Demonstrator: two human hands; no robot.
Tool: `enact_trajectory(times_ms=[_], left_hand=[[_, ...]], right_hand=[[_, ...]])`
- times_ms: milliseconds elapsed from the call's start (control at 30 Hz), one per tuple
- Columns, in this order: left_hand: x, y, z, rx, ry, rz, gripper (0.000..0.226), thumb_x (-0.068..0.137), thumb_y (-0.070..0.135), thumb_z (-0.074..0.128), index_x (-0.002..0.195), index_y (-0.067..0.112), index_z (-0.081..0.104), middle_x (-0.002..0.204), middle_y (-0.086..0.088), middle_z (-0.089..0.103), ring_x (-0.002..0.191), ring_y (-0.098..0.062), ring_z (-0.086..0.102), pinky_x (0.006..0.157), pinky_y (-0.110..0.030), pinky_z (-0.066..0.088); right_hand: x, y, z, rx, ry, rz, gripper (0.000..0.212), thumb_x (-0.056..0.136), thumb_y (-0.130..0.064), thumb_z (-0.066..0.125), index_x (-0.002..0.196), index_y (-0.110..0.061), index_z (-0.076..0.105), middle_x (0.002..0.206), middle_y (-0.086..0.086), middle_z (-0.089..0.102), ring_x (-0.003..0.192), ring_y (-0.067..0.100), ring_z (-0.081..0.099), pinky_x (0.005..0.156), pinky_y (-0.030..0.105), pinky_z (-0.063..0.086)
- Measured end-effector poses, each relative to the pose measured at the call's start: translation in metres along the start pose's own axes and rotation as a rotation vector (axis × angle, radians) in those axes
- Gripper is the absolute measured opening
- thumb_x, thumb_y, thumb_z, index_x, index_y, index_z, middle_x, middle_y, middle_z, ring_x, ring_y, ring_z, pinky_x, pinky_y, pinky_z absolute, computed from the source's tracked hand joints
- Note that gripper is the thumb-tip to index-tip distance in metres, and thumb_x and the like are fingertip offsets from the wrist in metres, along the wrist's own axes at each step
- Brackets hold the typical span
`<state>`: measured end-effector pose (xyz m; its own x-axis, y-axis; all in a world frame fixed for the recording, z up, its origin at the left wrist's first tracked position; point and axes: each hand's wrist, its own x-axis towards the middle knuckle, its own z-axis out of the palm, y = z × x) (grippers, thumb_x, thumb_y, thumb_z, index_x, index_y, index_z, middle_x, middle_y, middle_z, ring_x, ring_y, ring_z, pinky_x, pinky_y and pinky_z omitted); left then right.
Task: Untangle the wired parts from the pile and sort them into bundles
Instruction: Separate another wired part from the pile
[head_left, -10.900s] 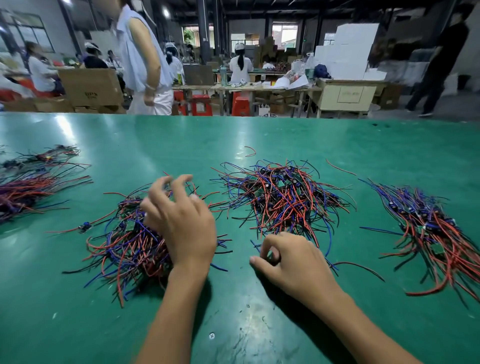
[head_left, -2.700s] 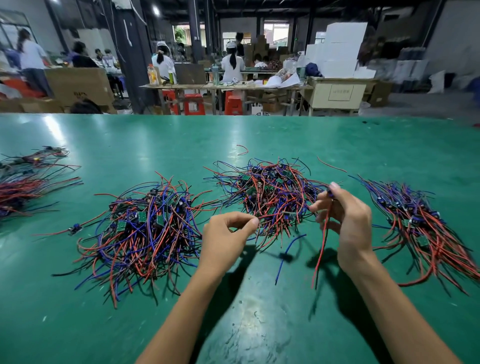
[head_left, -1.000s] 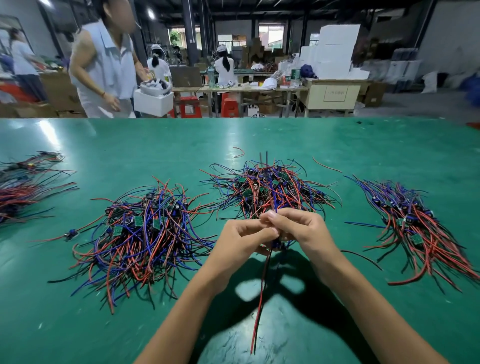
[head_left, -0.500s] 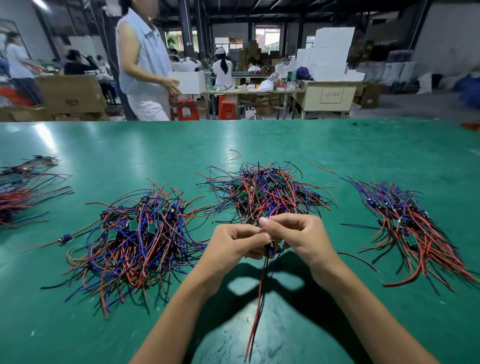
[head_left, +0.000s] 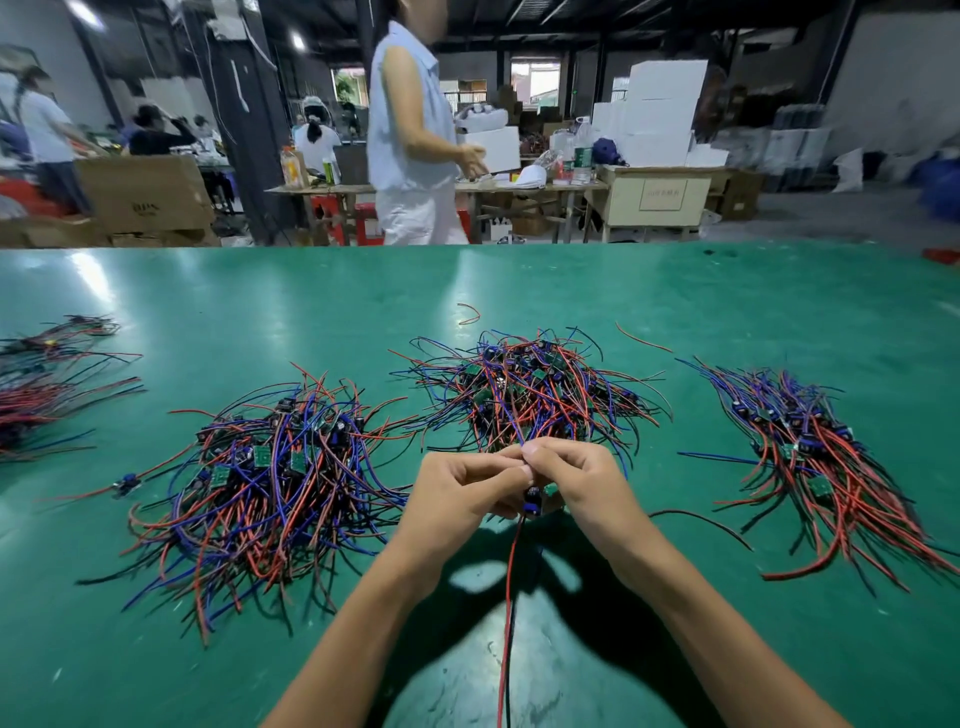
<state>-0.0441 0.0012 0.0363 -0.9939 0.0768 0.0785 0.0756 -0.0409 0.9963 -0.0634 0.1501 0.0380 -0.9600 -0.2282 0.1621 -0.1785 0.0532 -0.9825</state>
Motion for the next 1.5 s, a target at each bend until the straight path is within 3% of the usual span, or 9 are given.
enact_trajectory(times_ms=[200, 533, 767, 867, 933, 1033, 1100, 1300, 1500], left_hand=[[-0.001, -0.002, 0.004, 0.050, -0.064, -0.045, 0.018, 0.085, 0.003, 0.073, 0.069, 0.009, 0.078, 0.064, -0.006, 0.069, 0.057, -0.012, 0.062, 0.061, -0.022, 0.051], [-0.003, 0.004, 0.001, 0.125, -0.343, -0.109, 0.029, 0.087, 0.003, 0.073, 0.061, 0.016, 0.073, 0.065, -0.005, 0.069, 0.069, -0.026, 0.069, 0.066, -0.026, 0.056], [-0.007, 0.006, -0.006, 0.128, -0.466, -0.108, 0.019, 0.084, 0.011, 0.074, 0.067, 0.017, 0.068, 0.066, -0.002, 0.069, 0.064, -0.019, 0.068, 0.067, -0.029, 0.051], [-0.006, 0.008, -0.009, 0.053, -0.397, -0.077, 0.012, 0.082, 0.018, 0.072, 0.070, 0.020, 0.072, 0.068, -0.003, 0.070, 0.065, -0.021, 0.064, 0.057, -0.021, 0.043], [-0.002, 0.009, -0.010, -0.080, -0.301, -0.050, 0.007, 0.079, 0.023, 0.072, 0.074, 0.020, 0.077, 0.071, -0.005, 0.071, 0.063, -0.017, 0.060, 0.058, -0.021, 0.043], [0.004, 0.010, -0.009, -0.348, -0.042, -0.033, 0.009, 0.078, 0.025, 0.079, 0.083, 0.018, 0.081, 0.080, -0.006, 0.076, 0.062, -0.009, 0.063, 0.061, -0.016, 0.051], [0.007, 0.008, -0.009, -0.449, 0.105, -0.003, 0.016, 0.085, 0.025, 0.070, 0.089, 0.012, 0.077, 0.091, -0.009, 0.077, 0.059, -0.006, 0.063, 0.058, -0.015, 0.052], [0.009, 0.004, -0.007, -0.415, 0.309, 0.077, 0.021, 0.090, 0.021, 0.069, 0.100, 0.003, 0.069, 0.090, -0.013, 0.074, 0.063, -0.010, 0.062, 0.061, -0.018, 0.053], [0.006, 0.003, 0.002, -0.351, 0.274, 0.081, 0.017, 0.082, 0.024, 0.074, 0.086, 0.008, 0.072, 0.085, -0.009, 0.077, 0.060, -0.012, 0.067, 0.060, -0.016, 0.053]], right_hand=[[0.002, -0.002, 0.004, 0.131, 0.178, 0.107, 0.033, 0.103, -0.009, 0.047, 0.084, -0.018, 0.071, 0.072, -0.006, 0.074, 0.056, 0.004, 0.061, 0.046, 0.018, 0.043], [0.011, -0.001, -0.021, 0.359, 0.450, 0.237, 0.024, 0.100, -0.018, 0.051, 0.087, -0.018, 0.071, 0.078, -0.002, 0.075, 0.046, 0.007, 0.052, 0.043, 0.022, 0.038], [0.006, -0.005, -0.032, 0.912, 0.168, 0.566, 0.020, 0.085, -0.022, 0.056, 0.066, -0.020, 0.059, 0.063, -0.007, 0.055, 0.054, 0.011, 0.043, 0.041, 0.019, 0.036], [0.007, -0.005, -0.031, 0.725, 0.124, 0.416, 0.042, 0.100, -0.039, 0.046, 0.085, -0.020, 0.080, 0.078, -0.002, 0.072, 0.051, 0.009, 0.054, 0.042, 0.019, 0.041], [0.008, -0.006, -0.023, 0.462, 0.159, 0.294, 0.051, 0.105, -0.047, 0.038, 0.100, -0.018, 0.079, 0.089, 0.005, 0.077, 0.050, 0.008, 0.056, 0.041, 0.019, 0.041], [0.001, 0.001, -0.011, -0.214, 0.211, -0.071, 0.016, 0.097, -0.032, 0.065, 0.093, -0.021, 0.076, 0.082, -0.002, 0.076, 0.058, 0.001, 0.060, 0.055, 0.021, 0.045], [-0.007, 0.009, 0.004, -0.424, 0.054, -0.247, 0.009, 0.087, -0.030, 0.079, 0.092, -0.026, 0.073, 0.080, -0.008, 0.074, 0.062, 0.003, 0.060, 0.061, 0.024, 0.048], [-0.012, 0.013, 0.021, -0.088, 0.086, -0.259, 0.018, 0.092, -0.045, 0.071, 0.093, -0.027, 0.072, 0.082, -0.001, 0.075, 0.068, 0.007, 0.065, 0.064, 0.024, 0.051], [-0.005, 0.004, 0.016, 0.183, 0.327, -0.163, 0.028, 0.086, -0.039, 0.071, 0.072, -0.015, 0.072, 0.066, 0.006, 0.071, 0.049, 0.006, 0.052, 0.045, 0.018, 0.041]])
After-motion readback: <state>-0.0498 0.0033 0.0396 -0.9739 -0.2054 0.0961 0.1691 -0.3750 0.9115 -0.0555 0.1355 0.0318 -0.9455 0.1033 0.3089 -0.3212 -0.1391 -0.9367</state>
